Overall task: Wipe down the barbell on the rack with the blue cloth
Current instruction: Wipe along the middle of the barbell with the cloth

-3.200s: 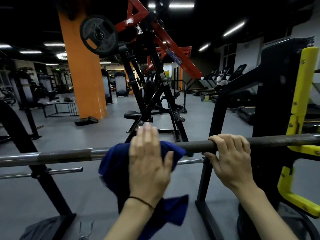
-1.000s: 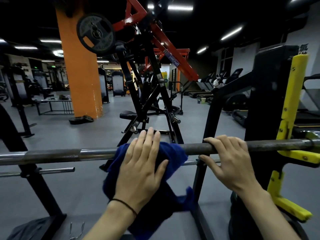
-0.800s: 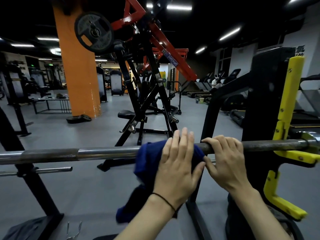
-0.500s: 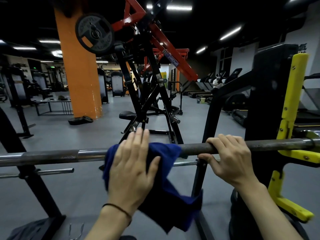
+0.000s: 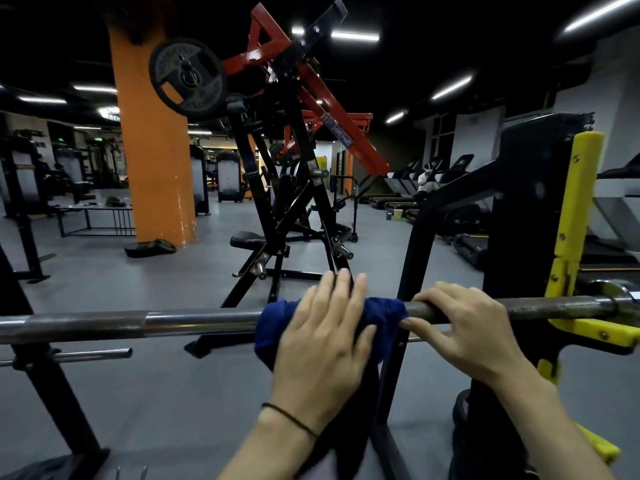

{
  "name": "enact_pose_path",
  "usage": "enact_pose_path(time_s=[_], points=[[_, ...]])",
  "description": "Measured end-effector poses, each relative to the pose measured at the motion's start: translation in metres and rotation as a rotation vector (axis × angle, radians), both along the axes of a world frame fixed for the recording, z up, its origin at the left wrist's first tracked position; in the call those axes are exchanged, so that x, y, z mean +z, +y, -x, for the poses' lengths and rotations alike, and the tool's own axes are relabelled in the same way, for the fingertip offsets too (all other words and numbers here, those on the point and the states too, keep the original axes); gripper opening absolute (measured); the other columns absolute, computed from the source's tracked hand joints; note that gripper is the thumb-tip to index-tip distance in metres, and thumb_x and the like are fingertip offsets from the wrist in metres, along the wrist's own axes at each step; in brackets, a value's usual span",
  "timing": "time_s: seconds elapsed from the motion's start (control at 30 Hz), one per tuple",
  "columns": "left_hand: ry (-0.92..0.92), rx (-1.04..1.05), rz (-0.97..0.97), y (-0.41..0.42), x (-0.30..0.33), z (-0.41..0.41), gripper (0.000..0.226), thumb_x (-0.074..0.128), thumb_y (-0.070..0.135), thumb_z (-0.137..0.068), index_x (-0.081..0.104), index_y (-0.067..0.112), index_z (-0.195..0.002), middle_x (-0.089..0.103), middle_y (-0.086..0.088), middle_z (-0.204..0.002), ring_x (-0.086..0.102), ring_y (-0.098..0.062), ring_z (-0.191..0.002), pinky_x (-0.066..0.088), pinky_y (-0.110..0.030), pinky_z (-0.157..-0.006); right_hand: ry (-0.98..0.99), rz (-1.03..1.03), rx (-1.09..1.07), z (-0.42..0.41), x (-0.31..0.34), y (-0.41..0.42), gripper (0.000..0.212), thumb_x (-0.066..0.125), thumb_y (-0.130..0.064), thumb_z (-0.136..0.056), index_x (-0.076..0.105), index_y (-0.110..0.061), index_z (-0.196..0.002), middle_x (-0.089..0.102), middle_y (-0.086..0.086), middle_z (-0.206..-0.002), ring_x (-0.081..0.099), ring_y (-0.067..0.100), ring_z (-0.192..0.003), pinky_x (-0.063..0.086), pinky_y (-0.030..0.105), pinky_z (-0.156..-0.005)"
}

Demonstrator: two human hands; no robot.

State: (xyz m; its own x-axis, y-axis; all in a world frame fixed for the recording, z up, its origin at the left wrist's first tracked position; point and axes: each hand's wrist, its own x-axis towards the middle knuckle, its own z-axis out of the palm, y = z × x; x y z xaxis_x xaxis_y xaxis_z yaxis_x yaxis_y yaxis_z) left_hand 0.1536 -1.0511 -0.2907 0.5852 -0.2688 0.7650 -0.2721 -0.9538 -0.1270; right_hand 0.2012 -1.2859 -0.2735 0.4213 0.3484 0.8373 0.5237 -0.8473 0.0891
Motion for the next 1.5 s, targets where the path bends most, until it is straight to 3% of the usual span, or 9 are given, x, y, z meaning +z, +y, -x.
enact_pose_path(time_s=[0.17, 0.33, 0.47, 0.63, 0.73, 0.9, 1.17, 1.33, 1.5], points=[[-0.032, 0.14, 0.121, 0.042, -0.001, 0.008, 0.061, 0.024, 0.048, -0.104, 0.038, 0.014, -0.154, 0.043, -0.009, -0.156, 0.037, -0.029, -0.145, 0.022, -0.045, -0.12, -0.067, -0.012, -0.066, 0.001, -0.016, 0.0, 0.056, 0.039, -0.07, -0.097, 0.066, -0.022, -0.109, 0.058, -0.009, -0.097, 0.051, 0.016, -0.085, 0.03, 0.031, -0.082], [-0.036, 0.045, 0.133, -0.023, -0.004, -0.002, 0.06, 0.031, 0.043, -0.103, 0.037, 0.012, -0.155, 0.04, -0.01, -0.158, 0.032, -0.03, -0.148, 0.02, -0.047, -0.121, -0.095, -0.128, -0.101, 0.0, -0.033, 0.012, 0.053, 0.046, -0.062, -0.095, 0.066, -0.018, -0.119, 0.06, -0.002, -0.112, 0.053, 0.023, -0.102, 0.03, 0.037, -0.094], [-0.017, -0.021, -0.046, -0.01, -0.006, 0.0, 0.062, 0.038, 0.043, -0.104, 0.028, 0.014, -0.158, 0.034, -0.009, -0.162, 0.03, -0.027, -0.15, 0.016, -0.041, -0.123, -0.099, -0.1, -0.098, 0.001, -0.036, 0.005, 0.047, 0.053, -0.052, -0.092, 0.066, -0.017, -0.12, 0.061, -0.001, -0.112, 0.055, 0.027, -0.102, 0.034, 0.041, -0.096], [-0.055, 0.163, 0.121, 0.053, -0.008, 0.014, 0.064, 0.025, 0.049, -0.105, 0.03, 0.012, -0.157, 0.034, -0.008, -0.161, 0.029, -0.026, -0.15, 0.017, -0.043, -0.123, -0.098, -0.129, -0.097, 0.001, -0.035, 0.009, 0.045, 0.052, -0.05, -0.092, 0.067, -0.016, -0.118, 0.061, -0.001, -0.11, 0.055, 0.027, -0.101, 0.033, 0.042, -0.096], [-0.022, 0.198, 0.197, 0.02, -0.007, 0.007, 0.064, 0.017, 0.047, -0.105, 0.034, 0.011, -0.155, 0.037, -0.01, -0.158, 0.032, -0.029, -0.147, 0.018, -0.046, -0.121, -0.098, -0.149, -0.089, 0.002, -0.036, 0.016, 0.043, 0.051, -0.048, -0.092, 0.066, -0.016, -0.116, 0.059, 0.0, -0.107, 0.052, 0.027, -0.099, 0.032, 0.042, -0.094], [-0.032, 0.027, 0.014, -0.047, -0.004, -0.008, 0.058, 0.035, 0.039, -0.104, 0.034, 0.011, -0.155, 0.043, -0.013, -0.155, 0.04, -0.033, -0.143, 0.021, -0.045, -0.119, -0.077, -0.113, -0.099, 0.0, -0.036, 0.008, 0.042, 0.053, -0.04, -0.085, 0.066, -0.015, -0.117, 0.06, 0.001, -0.11, 0.056, 0.031, -0.101, 0.034, 0.044, -0.094], [-0.044, 0.228, 0.093, 0.06, -0.011, 0.021, 0.062, 0.027, 0.048, -0.104, 0.033, 0.017, -0.157, 0.04, -0.011, -0.157, 0.035, -0.032, -0.146, 0.016, -0.045, -0.123, -0.13, -0.155, -0.079, -0.002, -0.035, 0.012, 0.055, 0.043, -0.058, -0.099, 0.066, -0.013, -0.121, 0.061, 0.002, -0.108, 0.052, 0.024, -0.102, 0.032, 0.04, -0.095], [-0.051, 0.157, 0.132, -0.016, -0.001, -0.003, 0.052, 0.032, 0.04, -0.105, 0.052, 0.014, -0.145, 0.058, -0.011, -0.138, 0.047, -0.037, -0.133, 0.024, -0.051, -0.12, -0.139, -0.139, -0.091, -0.002, -0.037, 0.014, 0.052, 0.043, -0.054, -0.1, 0.065, -0.012, -0.12, 0.06, 0.004, -0.109, 0.051, 0.026, -0.102, 0.034, 0.044, -0.096], [-0.033, 0.021, 0.04, -0.047, 0.002, -0.01, 0.05, 0.034, 0.041, -0.108, 0.047, 0.016, -0.149, 0.059, -0.012, -0.137, 0.05, -0.035, -0.131, 0.027, -0.046, -0.118, -0.136, -0.075, -0.083, -0.001, -0.033, 0.004, 0.035, 0.053, -0.033, -0.088, 0.064, -0.011, -0.114, 0.062, 0.005, -0.106, 0.055, 0.03, -0.098, 0.037, 0.042, -0.093]])
